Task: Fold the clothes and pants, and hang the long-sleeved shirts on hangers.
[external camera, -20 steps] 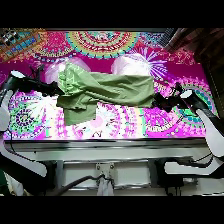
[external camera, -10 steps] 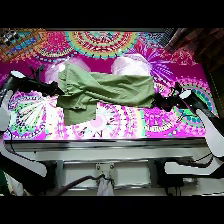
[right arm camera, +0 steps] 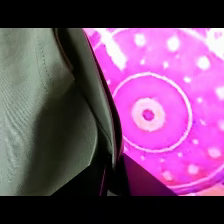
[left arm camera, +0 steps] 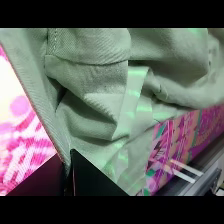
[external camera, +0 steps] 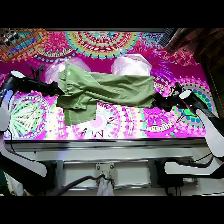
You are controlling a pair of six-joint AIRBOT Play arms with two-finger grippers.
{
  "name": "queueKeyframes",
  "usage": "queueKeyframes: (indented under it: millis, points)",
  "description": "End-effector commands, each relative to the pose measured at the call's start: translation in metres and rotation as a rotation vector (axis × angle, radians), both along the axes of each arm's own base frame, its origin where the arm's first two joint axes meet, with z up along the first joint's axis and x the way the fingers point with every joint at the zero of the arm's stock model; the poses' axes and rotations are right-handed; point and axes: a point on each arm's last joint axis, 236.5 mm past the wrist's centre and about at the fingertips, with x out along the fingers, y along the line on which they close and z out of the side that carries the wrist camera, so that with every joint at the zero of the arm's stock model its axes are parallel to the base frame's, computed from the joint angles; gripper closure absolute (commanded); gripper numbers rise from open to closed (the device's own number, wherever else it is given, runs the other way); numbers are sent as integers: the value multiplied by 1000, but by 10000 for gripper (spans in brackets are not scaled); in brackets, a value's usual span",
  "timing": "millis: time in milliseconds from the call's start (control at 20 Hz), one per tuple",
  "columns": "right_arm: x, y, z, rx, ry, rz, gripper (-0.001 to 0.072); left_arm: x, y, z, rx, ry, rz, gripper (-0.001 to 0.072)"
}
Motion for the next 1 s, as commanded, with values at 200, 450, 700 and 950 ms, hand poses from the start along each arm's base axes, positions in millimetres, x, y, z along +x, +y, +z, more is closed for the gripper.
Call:
queueKeyframes:
  millis: [200, 450, 700, 950]
  points:
    - [-4, -6, -3, -35, 9, 26, 564, 0, 0, 0, 0, -1, 1, 699]
    - [-5, -11, 1, -67, -1, 48, 689, 0, 0, 1, 0, -1, 1, 699]
    - [4, -15, 27, -98, -77, 54, 689, 7, -11, 17, -72, -22, 26, 699]
    - [6, -8, 79, -104, -188, 88, 693, 24, -19, 101, -189, -182, 91, 701]
